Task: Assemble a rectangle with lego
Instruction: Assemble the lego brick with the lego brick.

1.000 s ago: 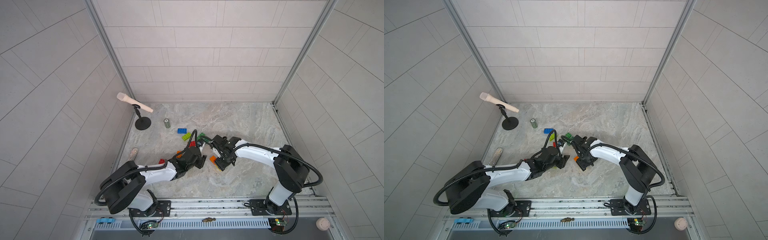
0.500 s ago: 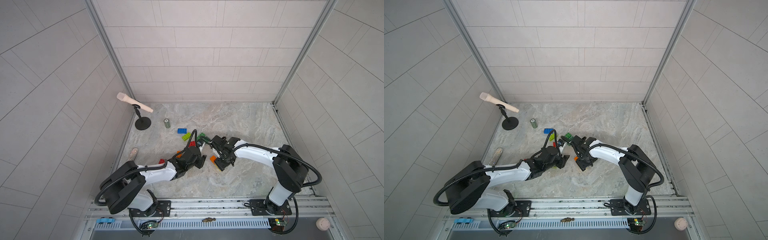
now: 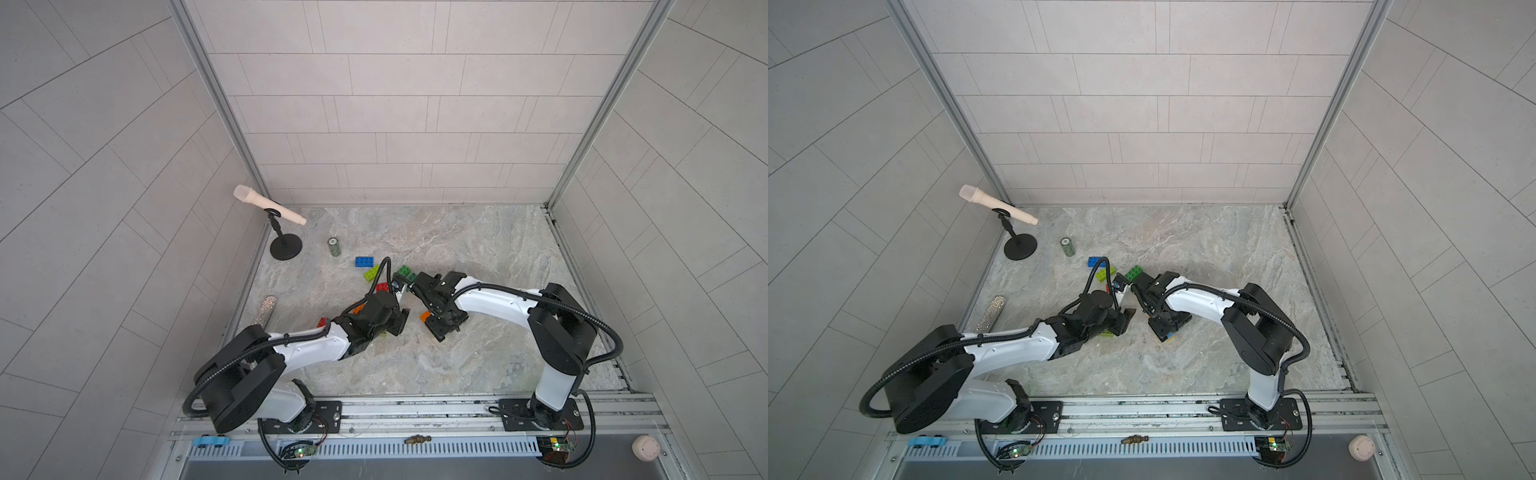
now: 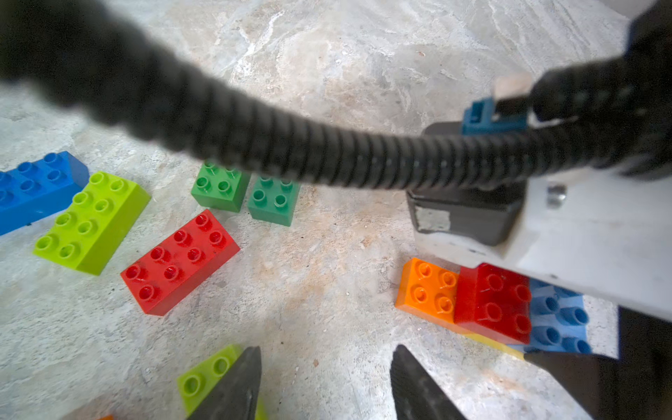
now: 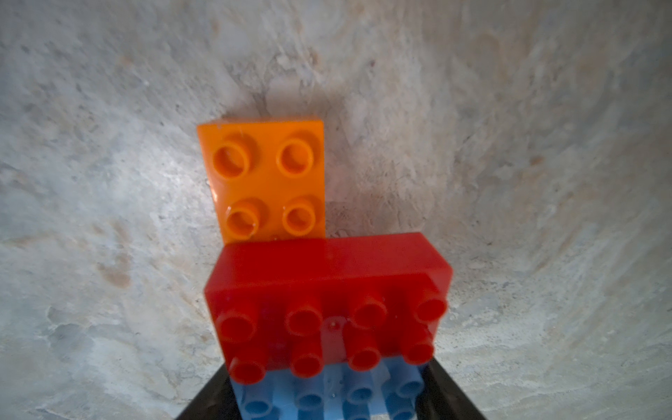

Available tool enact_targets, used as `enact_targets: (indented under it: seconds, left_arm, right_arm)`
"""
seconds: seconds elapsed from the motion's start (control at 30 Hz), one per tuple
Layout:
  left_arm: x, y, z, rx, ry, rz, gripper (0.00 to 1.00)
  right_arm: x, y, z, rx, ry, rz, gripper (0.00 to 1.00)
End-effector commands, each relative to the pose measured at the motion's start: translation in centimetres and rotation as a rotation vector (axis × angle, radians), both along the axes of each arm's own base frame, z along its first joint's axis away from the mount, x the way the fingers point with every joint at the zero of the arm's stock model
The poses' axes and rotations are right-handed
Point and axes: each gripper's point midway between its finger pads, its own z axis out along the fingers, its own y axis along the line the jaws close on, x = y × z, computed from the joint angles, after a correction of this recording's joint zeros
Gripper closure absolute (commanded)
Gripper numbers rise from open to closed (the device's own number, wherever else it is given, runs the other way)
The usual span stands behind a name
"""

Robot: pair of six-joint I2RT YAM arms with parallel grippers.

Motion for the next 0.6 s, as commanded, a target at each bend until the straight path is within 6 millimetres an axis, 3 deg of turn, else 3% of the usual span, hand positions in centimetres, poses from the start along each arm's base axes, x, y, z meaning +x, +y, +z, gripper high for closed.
enact_targets:
  seconds: [0.0,0.03,0.17,0.47,0.57]
  left_arm:
    - [1.0,0.6,2.0,-0.008,-0.042,0.026,0.38]
    - [1.2,0.9,2.1,-0.008,-0.038,0.031,0.38]
    - [2.0,2.7,2.3,-0.024,0.002,0.104,0.37]
    - [2.7,4.1,2.4,-0.015,0.076,0.171,0.34]
    - [2.8,4.4,2.5,-0.01,0.081,0.179,0.34]
  right_arm:
    - [-1.6,-3.4,-4.0,-0.119,0.061,0.035,1.0]
    - [-1.5,-3.3,-3.0,-0.104,0.053,0.054,0.98]
    - [-1.9,-3.1,0.3,-0.03,0.075,0.113,0.73]
    - [-1.4,-1.7,1.3,0.031,0.084,0.136,0.18]
    - [-1.3,-1.3,2.3,0.056,0.073,0.137,0.06]
